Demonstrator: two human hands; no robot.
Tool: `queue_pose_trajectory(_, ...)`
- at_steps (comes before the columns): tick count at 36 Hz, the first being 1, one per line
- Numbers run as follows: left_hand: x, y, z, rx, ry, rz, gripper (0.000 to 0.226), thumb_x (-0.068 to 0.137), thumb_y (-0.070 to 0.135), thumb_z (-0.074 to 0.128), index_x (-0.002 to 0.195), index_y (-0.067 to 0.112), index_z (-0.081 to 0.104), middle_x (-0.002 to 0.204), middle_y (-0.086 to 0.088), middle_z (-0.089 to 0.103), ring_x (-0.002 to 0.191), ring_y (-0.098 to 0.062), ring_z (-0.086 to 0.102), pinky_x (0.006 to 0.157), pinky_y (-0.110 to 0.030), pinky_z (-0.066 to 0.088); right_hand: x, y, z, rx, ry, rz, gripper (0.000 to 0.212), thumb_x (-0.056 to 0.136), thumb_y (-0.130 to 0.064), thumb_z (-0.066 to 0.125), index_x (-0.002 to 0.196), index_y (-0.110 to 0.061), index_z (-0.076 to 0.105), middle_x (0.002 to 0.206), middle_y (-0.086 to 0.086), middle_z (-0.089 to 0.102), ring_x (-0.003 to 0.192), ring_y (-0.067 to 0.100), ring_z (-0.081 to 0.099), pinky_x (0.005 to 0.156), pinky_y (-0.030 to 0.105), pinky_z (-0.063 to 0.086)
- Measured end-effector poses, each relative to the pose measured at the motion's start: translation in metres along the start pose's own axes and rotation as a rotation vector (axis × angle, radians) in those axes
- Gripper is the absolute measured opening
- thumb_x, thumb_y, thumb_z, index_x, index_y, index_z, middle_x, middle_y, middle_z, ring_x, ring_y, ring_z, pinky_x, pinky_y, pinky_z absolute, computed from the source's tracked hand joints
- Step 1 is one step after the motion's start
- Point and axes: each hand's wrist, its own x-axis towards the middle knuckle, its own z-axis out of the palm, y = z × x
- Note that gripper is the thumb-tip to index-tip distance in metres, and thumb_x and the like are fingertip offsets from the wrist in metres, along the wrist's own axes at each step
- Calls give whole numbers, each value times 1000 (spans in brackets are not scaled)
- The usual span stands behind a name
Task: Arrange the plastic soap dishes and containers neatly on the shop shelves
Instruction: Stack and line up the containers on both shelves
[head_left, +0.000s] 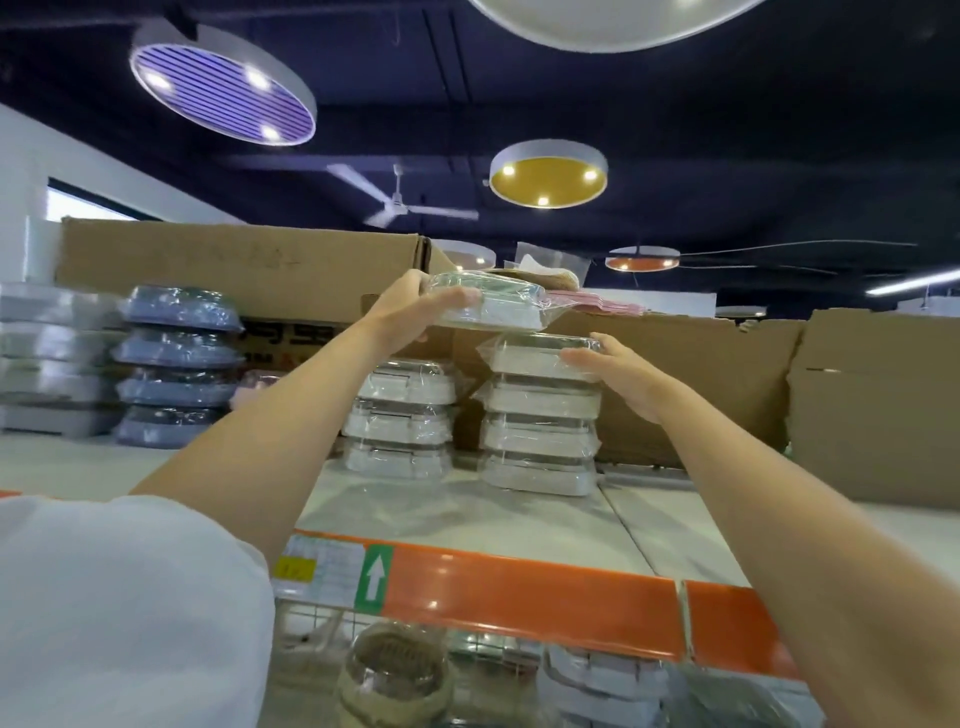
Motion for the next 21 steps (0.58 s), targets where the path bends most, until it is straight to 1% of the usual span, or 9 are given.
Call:
queue_pose_trajectory(3,1,1,2,13,-5,25,77,52,73,61,101,15,46,88,1,44,78,-12,43,70,-28,42,1,-4,-5,-46,32,24,102,72,-67,65,153,-27,16,160,5,13,143,31,23,115,57,23)
queue_pose_trajectory(6,3,3,6,9,-9,37,78,53,74,62,101,14,46,89,0,44,80,-14,44,73,-31,44,1,-9,-14,-62,88,-10,83,83,-52,65,150,-23,25,157,7,20,142,32,24,114,57,24)
queue_pose_trajectory(9,5,8,13,-14,-1,59,81,59,69,63,110,9,47,97,-2,46,85,-14,45,71,-29,44,-5,-21,-24,-58,122,-81,57,93,-36,56,142,-13,38,146,5,38,135,26,35,114,47,28)
queue_pose_trajectory(11,8,10,19,-26,-3,64,78,66,64,63,116,5,46,101,-5,47,89,-14,45,72,-28,43,-11,-30,-28,-22,161,-107,43,98,-31,48,136,-11,46,138,5,47,131,24,41,109,40,34)
queue_pose_trajectory(13,10,13,25,-19,-9,71,70,74,60,64,115,6,46,100,-5,47,91,-15,46,73,-26,42,-18,-36,-30,57,166,-119,39,101,-33,40,131,-9,49,129,5,52,125,22,46,102,34,37)
queue_pose_trajectory(15,12,14,31,-24,-22,61,74,78,60,63,125,7,43,107,-5,52,97,-16,51,77,-27,44,-24,-41,-32,133,128,-118,52,101,-47,32,130,-7,50,126,5,53,119,19,48,95,30,37)
queue_pose_trajectory(18,11,21,38,-55,-49,63,94,71,67,59,139,7,34,120,-4,51,107,-16,52,82,-31,48,-31,-43,-34,184,67,-102,74,95,-63,22,138,-6,44,131,7,51,121,21,47,101,30,34)
queue_pose_trajectory(20,12,24,43,-55,-60,76,86,75,65,59,133,3,41,112,-5,53,100,-15,54,79,-29,48,-33,-41,-37,211,42,-108,85,89,-70,22,140,-5,40,132,9,51,125,23,46,105,30,33)
queue_pose_trajectory(21,12,26,46,-54,-59,85,73,79,61,60,122,3,48,103,-4,54,93,-14,54,78,-28,47,-33,-39,-39,218,33,-114,90,82,-76,27,137,-7,44,131,9,54,125,24,47,106,30,32)
